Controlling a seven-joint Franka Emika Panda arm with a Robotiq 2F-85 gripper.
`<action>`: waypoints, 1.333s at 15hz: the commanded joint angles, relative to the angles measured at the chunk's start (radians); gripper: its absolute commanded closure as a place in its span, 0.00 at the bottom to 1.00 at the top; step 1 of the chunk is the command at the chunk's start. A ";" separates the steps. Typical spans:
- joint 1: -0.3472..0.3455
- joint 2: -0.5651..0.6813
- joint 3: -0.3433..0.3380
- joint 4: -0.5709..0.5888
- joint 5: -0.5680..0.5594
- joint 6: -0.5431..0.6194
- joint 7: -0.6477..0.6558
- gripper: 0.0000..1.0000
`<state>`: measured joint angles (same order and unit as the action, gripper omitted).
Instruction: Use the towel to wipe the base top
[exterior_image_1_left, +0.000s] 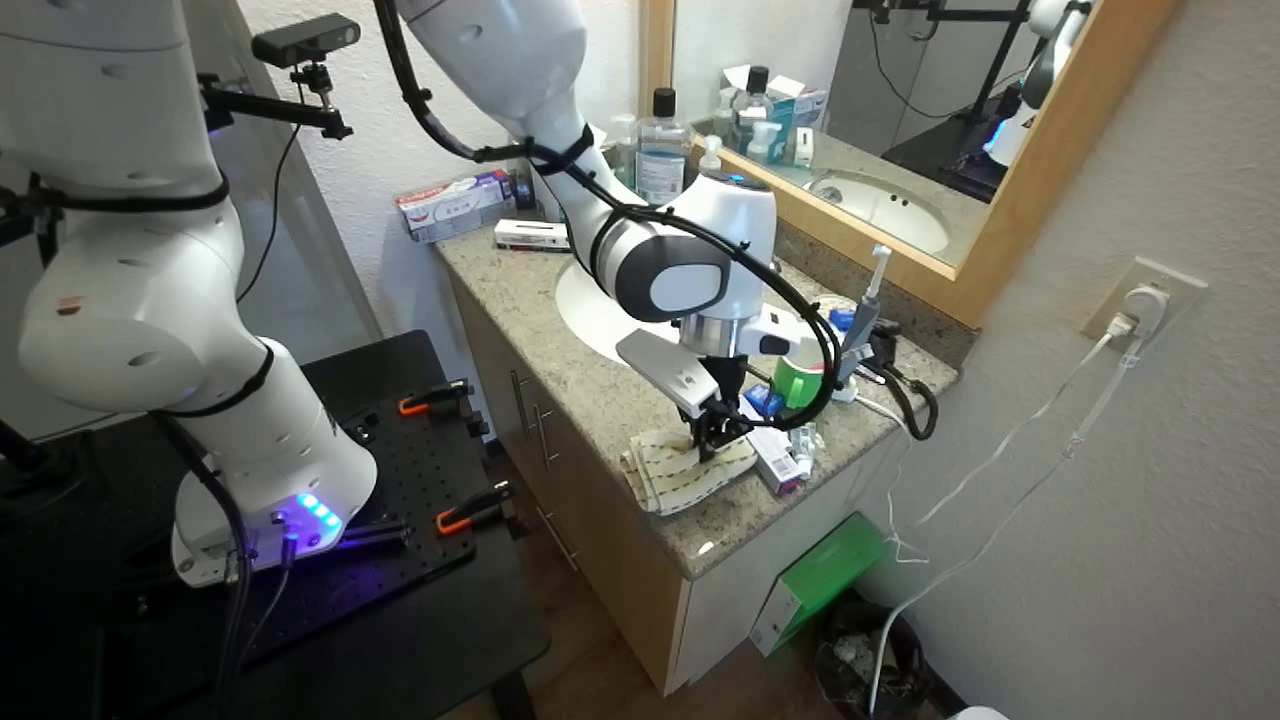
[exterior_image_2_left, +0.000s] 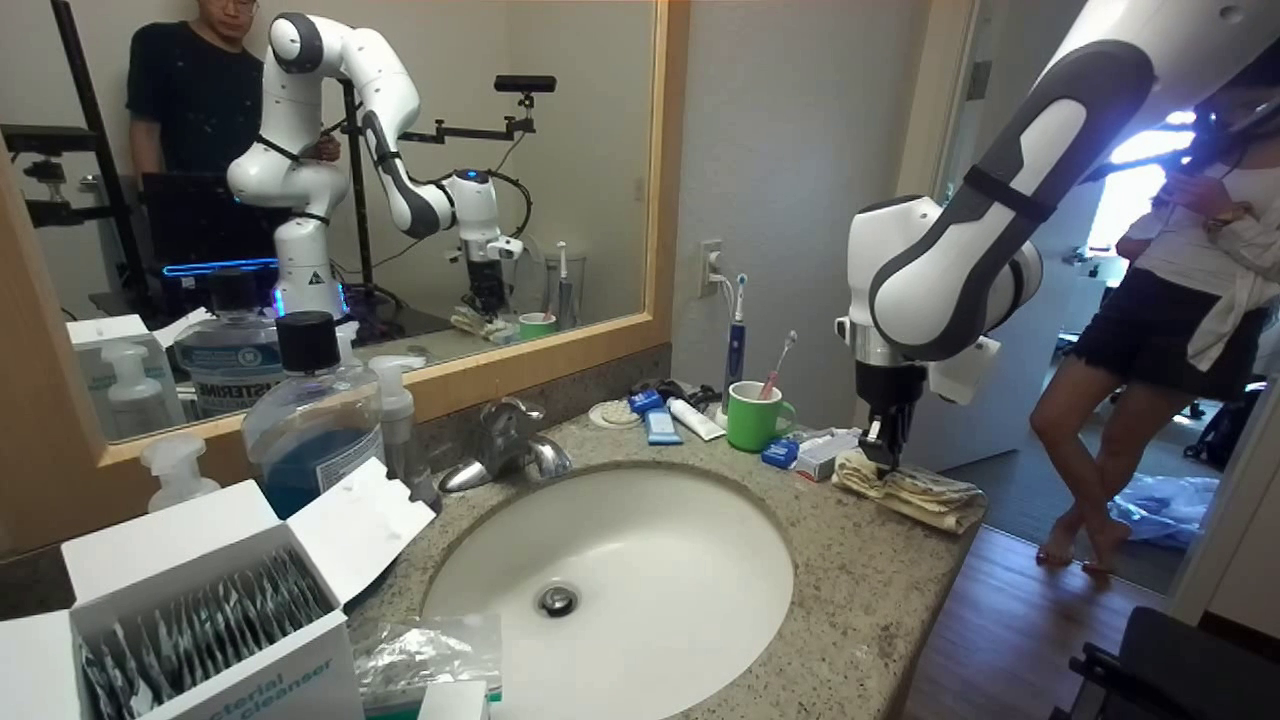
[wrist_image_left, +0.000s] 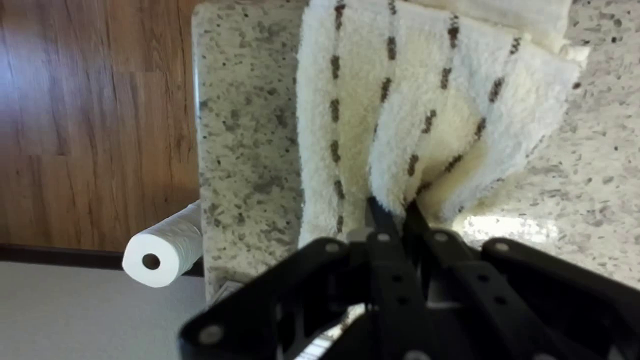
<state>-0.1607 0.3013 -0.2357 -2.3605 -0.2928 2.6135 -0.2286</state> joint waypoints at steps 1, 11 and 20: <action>-0.011 0.038 -0.005 0.054 -0.015 -0.044 0.025 0.98; -0.009 0.027 0.011 0.033 -0.006 -0.024 0.017 0.98; -0.036 0.060 0.006 0.076 0.025 -0.048 0.011 0.98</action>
<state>-0.1763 0.3226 -0.2328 -2.3302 -0.2801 2.5964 -0.2287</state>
